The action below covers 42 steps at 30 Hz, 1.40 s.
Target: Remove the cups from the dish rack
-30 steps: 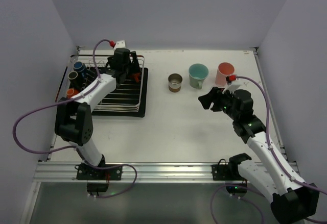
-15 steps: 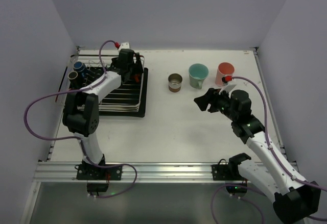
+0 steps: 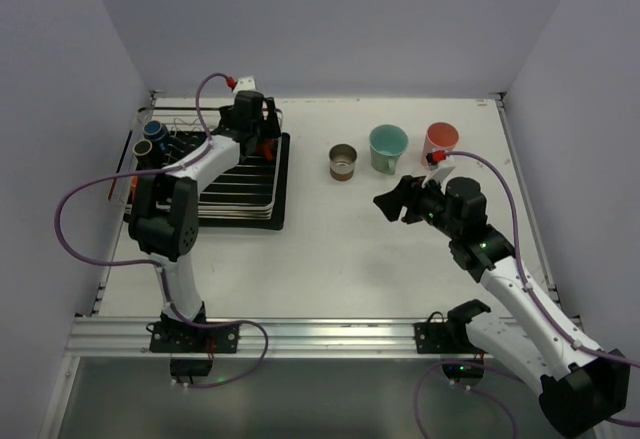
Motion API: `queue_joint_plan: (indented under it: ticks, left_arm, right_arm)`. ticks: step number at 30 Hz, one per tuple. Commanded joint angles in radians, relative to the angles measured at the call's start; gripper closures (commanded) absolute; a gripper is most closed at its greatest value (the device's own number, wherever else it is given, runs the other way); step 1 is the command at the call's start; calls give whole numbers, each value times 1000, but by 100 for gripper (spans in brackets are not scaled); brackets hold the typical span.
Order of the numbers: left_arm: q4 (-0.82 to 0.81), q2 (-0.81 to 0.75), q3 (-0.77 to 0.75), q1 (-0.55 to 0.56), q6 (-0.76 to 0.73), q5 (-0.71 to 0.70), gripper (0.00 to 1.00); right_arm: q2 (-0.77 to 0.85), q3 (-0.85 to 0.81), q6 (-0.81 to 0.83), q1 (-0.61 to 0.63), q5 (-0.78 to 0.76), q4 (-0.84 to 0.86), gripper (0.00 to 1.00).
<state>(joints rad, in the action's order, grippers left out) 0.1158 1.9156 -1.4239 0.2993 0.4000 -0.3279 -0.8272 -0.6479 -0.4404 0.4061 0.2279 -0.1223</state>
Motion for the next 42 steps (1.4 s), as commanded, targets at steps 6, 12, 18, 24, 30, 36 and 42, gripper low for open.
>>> queue_joint_plan:
  ticks: [6,12,18,24,30,36,42]
  left_arm:
    - [-33,46,-10,1,-21,-37,7]
    - [-5,53,-7,12,-36,-80,22]
    - [21,39,2,32,-32,-125,19]
    - [91,65,-41,34,-35,-174,11]
    - [88,88,-52,34,-24,-106,8]
    - [105,106,-50,34,-1,-96,8]
    - [97,82,-29,34,8,-88,28]
  right_arm:
    - [3,-27,12,7,24,36,36]
    - [13,-33,9,8,27,33,36]
    - [7,-44,6,7,31,33,36]
    - [10,-45,5,7,33,33,36]
    - [3,-49,2,8,36,35,36]
    - [5,-56,8,10,25,24,36]
    - [10,-58,2,8,30,24,36]
